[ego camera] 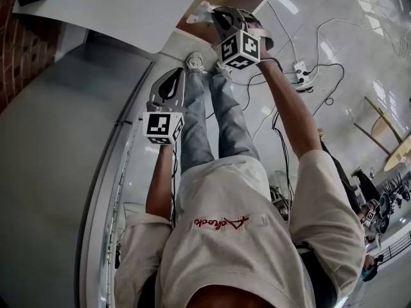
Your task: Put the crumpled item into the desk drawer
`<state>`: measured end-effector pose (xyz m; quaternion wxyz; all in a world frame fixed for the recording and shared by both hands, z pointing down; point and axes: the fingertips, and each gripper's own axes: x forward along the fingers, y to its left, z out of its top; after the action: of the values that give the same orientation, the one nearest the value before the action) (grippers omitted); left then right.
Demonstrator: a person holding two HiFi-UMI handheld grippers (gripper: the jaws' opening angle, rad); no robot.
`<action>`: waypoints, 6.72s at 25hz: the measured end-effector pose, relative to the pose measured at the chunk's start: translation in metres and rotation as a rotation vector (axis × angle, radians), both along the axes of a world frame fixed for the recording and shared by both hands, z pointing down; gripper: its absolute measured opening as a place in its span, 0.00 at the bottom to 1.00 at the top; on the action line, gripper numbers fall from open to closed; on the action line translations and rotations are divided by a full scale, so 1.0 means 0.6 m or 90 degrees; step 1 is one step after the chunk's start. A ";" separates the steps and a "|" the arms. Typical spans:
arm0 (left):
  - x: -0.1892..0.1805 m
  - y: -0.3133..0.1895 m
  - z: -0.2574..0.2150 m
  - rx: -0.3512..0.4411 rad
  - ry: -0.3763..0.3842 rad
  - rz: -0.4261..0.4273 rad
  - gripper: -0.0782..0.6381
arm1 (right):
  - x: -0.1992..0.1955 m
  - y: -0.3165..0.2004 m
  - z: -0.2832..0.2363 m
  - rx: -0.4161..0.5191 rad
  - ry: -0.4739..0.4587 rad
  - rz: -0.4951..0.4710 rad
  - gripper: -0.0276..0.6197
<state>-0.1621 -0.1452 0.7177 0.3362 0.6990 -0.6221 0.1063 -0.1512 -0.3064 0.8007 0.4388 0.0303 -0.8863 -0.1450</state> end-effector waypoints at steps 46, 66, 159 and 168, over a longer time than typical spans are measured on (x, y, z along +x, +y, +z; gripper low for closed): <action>-0.004 0.010 0.033 -0.021 0.015 -0.003 0.12 | -0.042 0.067 0.190 0.064 0.261 -0.400 0.25; 0.046 0.009 0.021 -0.009 0.002 0.040 0.12 | -0.007 0.067 0.077 0.026 0.090 -0.186 0.06; 0.002 -0.191 -0.586 0.374 -0.159 0.042 0.12 | 0.355 -0.029 -0.739 0.126 -0.506 0.515 0.06; 0.010 -0.194 -0.585 0.374 -0.159 0.048 0.12 | 0.348 -0.029 -0.742 0.125 -0.508 0.509 0.06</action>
<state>-0.1562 -0.2619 0.3666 0.0368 0.7702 -0.6365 0.0198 0.0576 -0.3238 0.3554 0.0858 0.4561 -0.8854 -0.0264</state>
